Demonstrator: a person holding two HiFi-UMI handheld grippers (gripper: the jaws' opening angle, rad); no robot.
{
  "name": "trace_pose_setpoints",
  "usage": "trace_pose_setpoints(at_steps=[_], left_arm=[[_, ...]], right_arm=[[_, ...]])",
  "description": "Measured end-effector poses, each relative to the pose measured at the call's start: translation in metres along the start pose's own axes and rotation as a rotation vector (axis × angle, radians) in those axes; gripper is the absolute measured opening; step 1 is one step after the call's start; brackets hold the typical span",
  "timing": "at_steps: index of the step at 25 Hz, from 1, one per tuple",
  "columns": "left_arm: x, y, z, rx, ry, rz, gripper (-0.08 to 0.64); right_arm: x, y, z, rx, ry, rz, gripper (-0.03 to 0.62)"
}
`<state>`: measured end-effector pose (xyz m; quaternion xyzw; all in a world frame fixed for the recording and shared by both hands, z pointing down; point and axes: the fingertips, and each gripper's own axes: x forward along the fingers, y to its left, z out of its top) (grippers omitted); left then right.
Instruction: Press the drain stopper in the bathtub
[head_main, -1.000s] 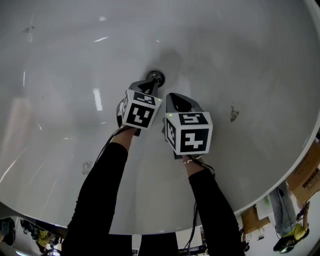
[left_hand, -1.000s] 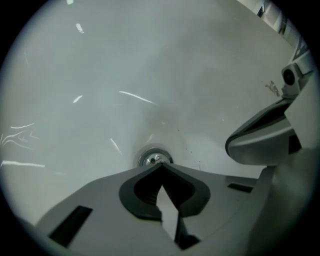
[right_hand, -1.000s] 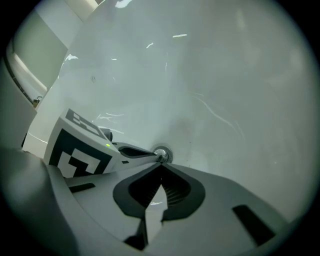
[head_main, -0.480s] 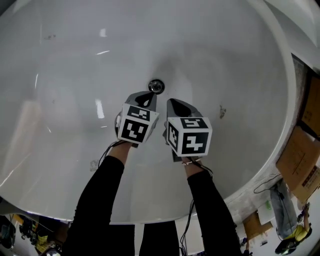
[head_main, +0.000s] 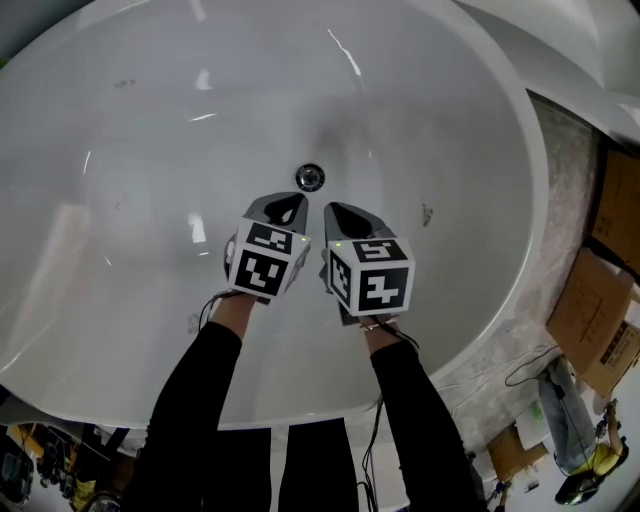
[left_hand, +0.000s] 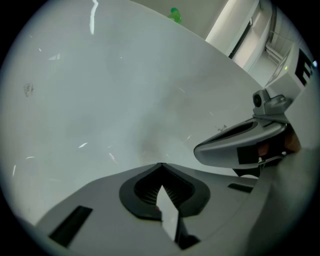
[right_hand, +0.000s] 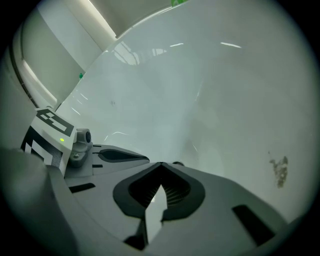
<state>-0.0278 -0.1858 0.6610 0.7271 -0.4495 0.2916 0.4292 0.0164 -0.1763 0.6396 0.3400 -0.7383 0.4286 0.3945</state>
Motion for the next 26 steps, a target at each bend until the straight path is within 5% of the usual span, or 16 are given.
trace_pose_setpoints(at_steps=[26], left_arm=[[-0.082, -0.018, 0.022, 0.014, -0.051, 0.0, 0.005]], right_arm=[[-0.061, 0.016, -0.002, -0.025, -0.04, -0.013, 0.0]])
